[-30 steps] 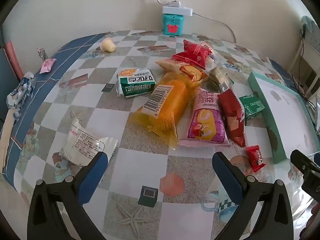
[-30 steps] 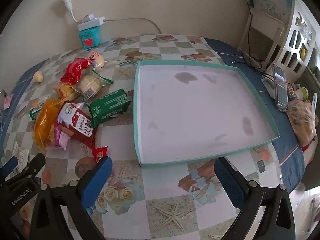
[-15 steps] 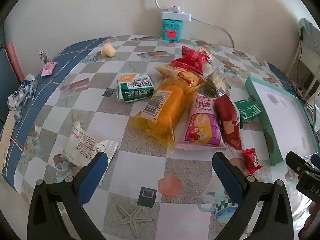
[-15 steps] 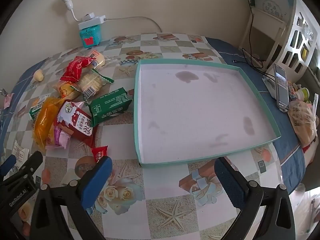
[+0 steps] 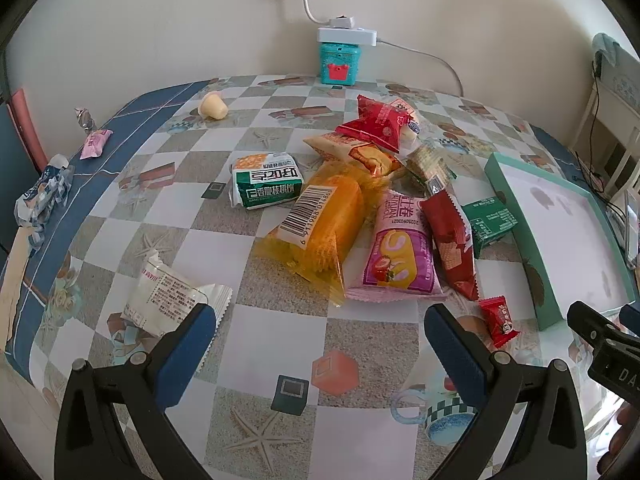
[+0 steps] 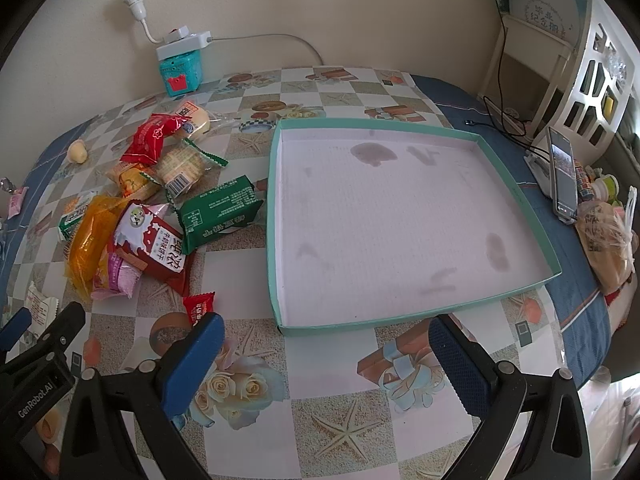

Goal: Organize snacks

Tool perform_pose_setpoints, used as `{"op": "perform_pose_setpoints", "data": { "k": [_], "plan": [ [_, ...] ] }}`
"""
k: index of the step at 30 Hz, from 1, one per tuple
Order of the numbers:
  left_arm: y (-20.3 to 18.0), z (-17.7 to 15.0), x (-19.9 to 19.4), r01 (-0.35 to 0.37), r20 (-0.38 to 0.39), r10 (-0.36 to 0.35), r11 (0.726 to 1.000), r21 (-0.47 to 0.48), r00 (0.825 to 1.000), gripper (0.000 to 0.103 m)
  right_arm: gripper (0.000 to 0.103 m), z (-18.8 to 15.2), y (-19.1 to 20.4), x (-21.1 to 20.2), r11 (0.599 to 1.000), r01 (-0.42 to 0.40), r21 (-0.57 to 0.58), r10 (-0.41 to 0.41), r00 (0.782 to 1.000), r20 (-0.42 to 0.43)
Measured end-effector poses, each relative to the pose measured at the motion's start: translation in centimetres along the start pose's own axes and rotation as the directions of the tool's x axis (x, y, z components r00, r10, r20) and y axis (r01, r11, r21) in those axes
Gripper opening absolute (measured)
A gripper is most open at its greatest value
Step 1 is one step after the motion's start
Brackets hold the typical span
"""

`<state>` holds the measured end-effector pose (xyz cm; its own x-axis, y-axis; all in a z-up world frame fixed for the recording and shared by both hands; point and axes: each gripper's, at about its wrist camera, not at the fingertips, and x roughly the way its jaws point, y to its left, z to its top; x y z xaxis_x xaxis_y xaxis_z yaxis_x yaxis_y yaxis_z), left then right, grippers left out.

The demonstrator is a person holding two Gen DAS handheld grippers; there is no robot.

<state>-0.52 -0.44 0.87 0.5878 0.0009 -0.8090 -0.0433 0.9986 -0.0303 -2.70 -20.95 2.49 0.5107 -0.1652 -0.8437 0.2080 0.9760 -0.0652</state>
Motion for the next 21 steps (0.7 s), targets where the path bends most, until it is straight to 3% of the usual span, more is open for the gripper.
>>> {"op": "perform_pose_setpoints", "data": {
  "k": [21],
  "plan": [
    [-0.11,-0.01,-0.07,0.006,0.003,-0.006,1.0,0.009,1.0,0.103,0.103,0.04,-0.01,-0.01,1.0,0.001,0.001,-0.001,1.0,0.002]
  ]
}}
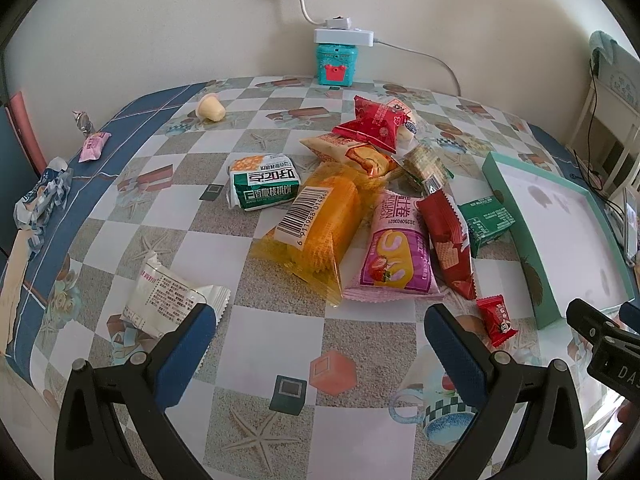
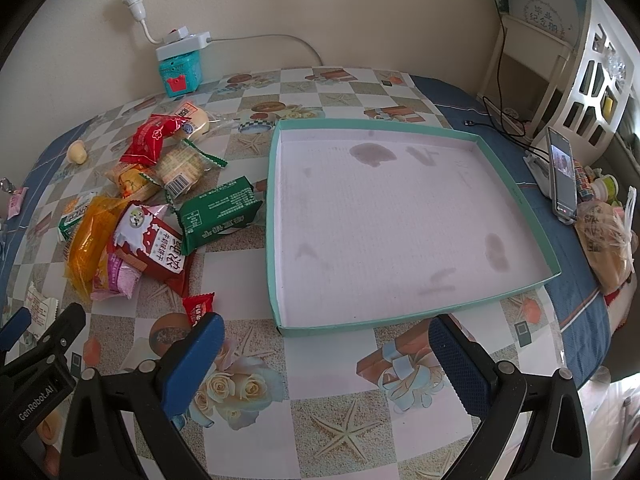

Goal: Organize snacks

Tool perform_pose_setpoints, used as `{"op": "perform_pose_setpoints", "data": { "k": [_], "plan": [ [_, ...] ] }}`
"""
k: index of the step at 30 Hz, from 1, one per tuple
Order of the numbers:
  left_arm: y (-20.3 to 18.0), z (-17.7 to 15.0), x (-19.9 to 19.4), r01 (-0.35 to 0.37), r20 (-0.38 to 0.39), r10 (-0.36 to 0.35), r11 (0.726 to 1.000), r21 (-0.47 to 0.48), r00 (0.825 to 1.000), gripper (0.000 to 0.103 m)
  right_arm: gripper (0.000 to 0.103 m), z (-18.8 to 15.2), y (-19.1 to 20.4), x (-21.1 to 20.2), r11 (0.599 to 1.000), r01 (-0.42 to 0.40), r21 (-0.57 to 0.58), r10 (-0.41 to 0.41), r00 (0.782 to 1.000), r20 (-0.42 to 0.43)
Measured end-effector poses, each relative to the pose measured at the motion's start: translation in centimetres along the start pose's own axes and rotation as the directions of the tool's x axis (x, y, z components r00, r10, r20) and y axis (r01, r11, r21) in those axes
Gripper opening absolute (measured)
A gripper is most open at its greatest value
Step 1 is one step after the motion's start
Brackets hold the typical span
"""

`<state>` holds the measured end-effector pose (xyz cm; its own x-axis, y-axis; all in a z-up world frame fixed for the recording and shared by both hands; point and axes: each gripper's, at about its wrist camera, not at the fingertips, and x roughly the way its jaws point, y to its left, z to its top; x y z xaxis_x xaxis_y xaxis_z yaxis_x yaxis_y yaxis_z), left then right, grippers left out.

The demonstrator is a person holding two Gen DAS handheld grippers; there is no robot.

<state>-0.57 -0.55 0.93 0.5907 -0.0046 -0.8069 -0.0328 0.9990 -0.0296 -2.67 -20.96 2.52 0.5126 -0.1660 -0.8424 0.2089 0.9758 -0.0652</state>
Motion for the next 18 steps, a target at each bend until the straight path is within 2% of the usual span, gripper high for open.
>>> {"op": "perform_pose_setpoints", "data": {
  "k": [18],
  "plan": [
    [-0.04,-0.13,0.05,0.0,0.0,0.0,1.0,0.003,1.0,0.103,0.103,0.12,-0.13,-0.06,1.0,0.001,0.001,-0.001,1.0,0.002]
  ]
}}
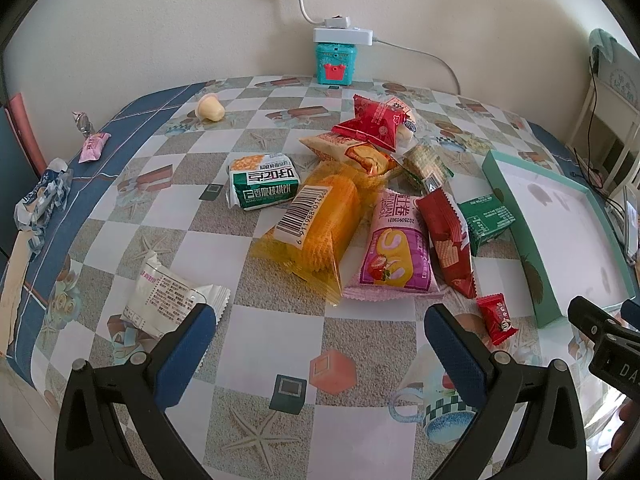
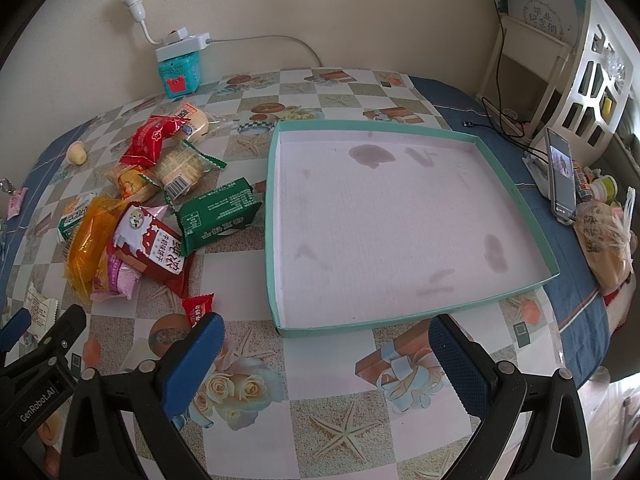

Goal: Organize snacks

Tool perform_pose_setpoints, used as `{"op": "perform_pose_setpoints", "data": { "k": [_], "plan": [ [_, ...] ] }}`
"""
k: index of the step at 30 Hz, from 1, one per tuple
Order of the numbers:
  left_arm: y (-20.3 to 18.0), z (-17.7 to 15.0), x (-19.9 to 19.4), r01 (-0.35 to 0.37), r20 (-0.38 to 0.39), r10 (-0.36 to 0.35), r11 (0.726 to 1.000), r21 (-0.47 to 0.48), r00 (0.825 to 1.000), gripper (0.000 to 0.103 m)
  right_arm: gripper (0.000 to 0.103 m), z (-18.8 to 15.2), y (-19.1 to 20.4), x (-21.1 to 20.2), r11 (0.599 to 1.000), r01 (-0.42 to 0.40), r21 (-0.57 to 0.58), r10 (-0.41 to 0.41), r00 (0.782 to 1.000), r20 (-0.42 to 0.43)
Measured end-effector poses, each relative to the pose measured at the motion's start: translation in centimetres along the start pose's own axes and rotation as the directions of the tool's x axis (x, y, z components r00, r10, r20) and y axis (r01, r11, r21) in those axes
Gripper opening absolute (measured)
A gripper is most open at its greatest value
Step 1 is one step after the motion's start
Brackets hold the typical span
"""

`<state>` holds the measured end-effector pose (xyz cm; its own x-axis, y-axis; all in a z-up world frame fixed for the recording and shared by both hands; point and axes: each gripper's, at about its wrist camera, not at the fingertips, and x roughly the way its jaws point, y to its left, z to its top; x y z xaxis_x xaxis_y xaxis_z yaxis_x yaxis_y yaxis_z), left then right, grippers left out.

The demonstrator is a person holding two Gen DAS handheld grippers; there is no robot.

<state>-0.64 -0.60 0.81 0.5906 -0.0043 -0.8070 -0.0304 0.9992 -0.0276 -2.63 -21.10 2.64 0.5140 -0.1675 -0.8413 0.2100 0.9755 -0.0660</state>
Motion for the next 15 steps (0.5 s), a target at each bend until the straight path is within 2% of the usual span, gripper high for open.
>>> {"op": "perform_pose_setpoints", "data": {
  "k": [15],
  "plan": [
    [0.1,-0.08,0.03,0.001,-0.002,-0.001,1.0,0.0,1.0,0.103,0.103,-0.09,0.24,0.08,1.0,0.005,-0.005,-0.005,1.0,-0.002]
  ]
}}
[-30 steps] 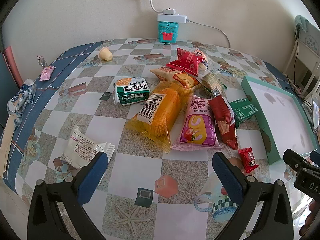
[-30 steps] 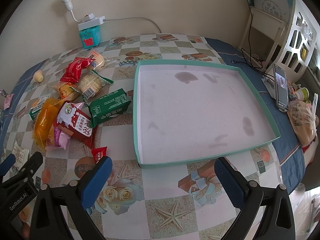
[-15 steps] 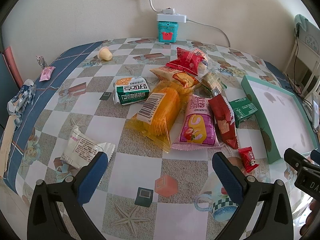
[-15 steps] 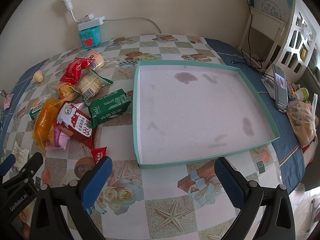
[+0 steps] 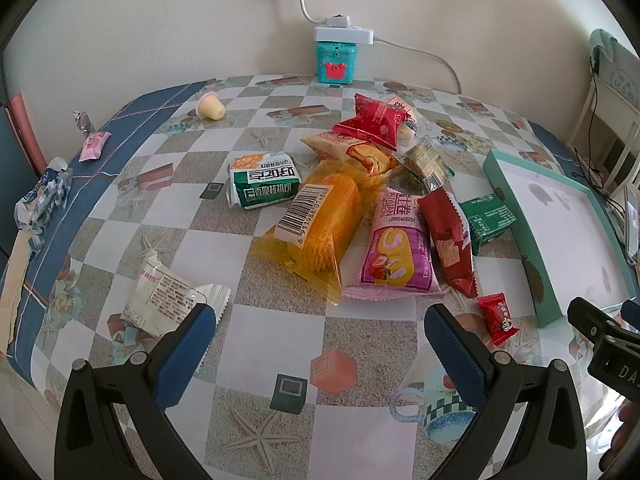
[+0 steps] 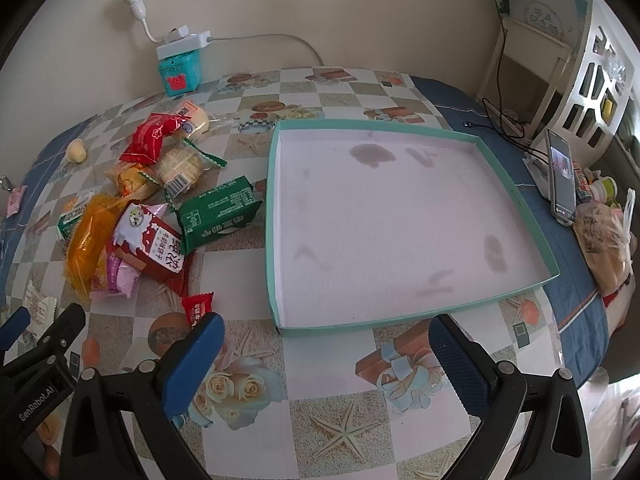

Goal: Organize snacks

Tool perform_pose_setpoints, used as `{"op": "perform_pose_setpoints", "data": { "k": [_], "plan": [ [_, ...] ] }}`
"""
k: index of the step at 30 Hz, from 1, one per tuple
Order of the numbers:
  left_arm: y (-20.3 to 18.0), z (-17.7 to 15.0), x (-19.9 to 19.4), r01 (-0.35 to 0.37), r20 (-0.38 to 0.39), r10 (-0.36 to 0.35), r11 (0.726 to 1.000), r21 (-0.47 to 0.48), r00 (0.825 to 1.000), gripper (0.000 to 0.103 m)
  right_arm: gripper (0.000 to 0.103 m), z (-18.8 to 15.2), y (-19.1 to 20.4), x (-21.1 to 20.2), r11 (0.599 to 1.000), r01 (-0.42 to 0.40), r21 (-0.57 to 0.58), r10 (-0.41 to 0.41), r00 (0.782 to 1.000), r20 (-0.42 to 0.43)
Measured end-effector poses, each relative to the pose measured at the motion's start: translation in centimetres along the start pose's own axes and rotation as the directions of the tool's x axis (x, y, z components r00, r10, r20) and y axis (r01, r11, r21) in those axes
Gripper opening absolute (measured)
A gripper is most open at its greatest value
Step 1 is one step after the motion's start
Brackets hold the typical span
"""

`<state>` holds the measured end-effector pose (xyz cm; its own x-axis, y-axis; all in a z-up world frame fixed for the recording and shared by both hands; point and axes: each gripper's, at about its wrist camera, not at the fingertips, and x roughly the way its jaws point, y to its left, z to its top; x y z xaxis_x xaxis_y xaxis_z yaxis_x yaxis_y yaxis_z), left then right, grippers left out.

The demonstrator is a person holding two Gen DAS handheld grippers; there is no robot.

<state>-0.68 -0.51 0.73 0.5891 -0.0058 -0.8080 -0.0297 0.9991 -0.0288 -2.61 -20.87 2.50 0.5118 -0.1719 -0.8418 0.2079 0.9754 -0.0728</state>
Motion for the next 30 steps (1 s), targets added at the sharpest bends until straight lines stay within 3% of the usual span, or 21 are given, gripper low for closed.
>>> {"op": "perform_pose_setpoints", "data": {
  "k": [11,15,23,27,30],
  "plan": [
    [0.9,0.0,0.2,0.023,-0.016,-0.024,0.999,-0.033,1.0,0.103,0.103,-0.1,0.7,0.4,1.0,0.004,-0.017,-0.004,1.0,-0.004],
    [4.2,0.6,-0.1,0.023,-0.01,-0.025,0.988,-0.15,1.0,0.103,0.103,0.3,1.4,0.0,0.998,-0.066,-0.017,0.067,0.997,0.042],
    [11.4,0.9,-1.3,-0.044,0.008,0.049,0.953,-0.299,0.999,0.103,0.103,1.0,5.4,0.0,0.98,-0.166,-0.108,0.175,0.982,0.079],
    [13.7,0.4,-1.0,-0.079,-0.01,0.08,0.943,-0.324,0.997,0.103,0.103,0.8,6.3,0.6,0.969,-0.223,-0.107,0.229,0.973,0.039],
    [13.9,0.0,-0.4,-0.061,-0.027,0.055,0.947,-0.314,0.998,0.103,0.103,0.7,6.8,0.8,0.965,-0.233,-0.117,0.238,0.971,0.027]
  ]
}}
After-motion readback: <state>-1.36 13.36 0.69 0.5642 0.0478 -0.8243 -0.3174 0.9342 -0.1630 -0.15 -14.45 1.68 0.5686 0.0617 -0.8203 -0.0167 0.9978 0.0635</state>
